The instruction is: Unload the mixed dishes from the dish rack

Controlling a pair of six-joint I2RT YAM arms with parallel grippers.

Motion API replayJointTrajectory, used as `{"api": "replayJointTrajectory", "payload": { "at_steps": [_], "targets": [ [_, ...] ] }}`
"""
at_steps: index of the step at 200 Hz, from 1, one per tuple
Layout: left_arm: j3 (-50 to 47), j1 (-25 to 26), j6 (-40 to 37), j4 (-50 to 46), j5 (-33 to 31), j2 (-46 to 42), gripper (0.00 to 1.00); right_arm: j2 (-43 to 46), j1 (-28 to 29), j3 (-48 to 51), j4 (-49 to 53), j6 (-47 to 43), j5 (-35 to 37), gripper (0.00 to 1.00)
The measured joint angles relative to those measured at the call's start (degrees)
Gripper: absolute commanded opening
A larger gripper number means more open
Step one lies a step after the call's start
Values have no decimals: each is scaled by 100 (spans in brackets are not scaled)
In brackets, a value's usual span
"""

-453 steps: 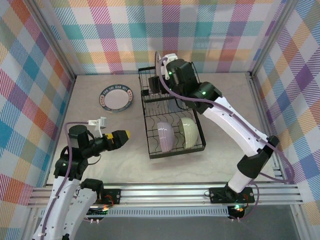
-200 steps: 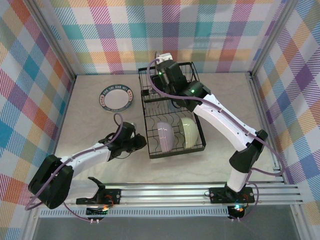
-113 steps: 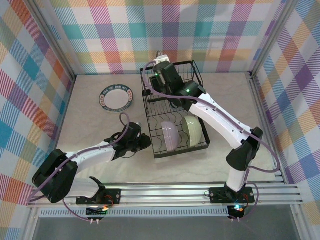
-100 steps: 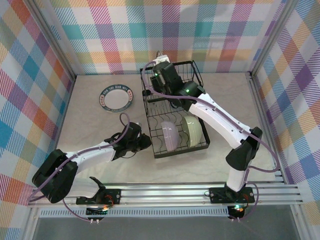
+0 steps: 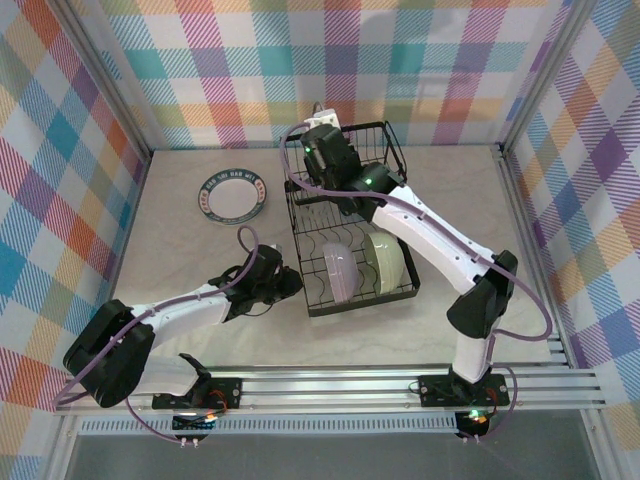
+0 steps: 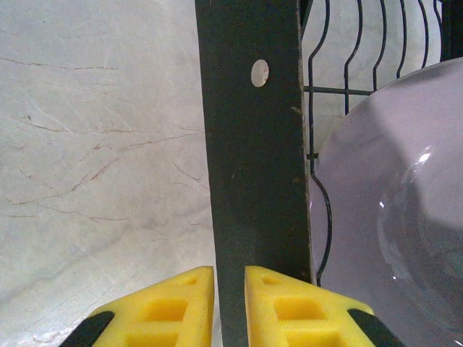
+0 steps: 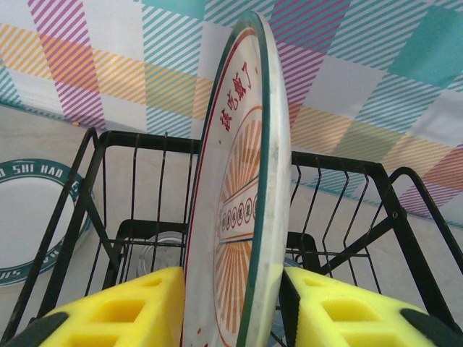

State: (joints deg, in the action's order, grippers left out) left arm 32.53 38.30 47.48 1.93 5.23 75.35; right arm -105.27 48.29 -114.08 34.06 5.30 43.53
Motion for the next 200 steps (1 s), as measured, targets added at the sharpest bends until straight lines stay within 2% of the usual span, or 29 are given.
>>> {"api": "replayJointTrajectory", "payload": {
  "at_steps": [86, 144, 200],
  "targets": [
    [-9, 118, 142, 184, -66, 103, 19, -94, 17, 0, -225, 369, 503, 18],
    [-9, 181, 245, 319, -66, 203, 19, -131, 11, 9, -463, 404, 1204, 0],
    [-9, 181, 247, 317, -68, 208, 19, -131, 17, 208, -1093, -192, 1563, 0]
  ]
}}
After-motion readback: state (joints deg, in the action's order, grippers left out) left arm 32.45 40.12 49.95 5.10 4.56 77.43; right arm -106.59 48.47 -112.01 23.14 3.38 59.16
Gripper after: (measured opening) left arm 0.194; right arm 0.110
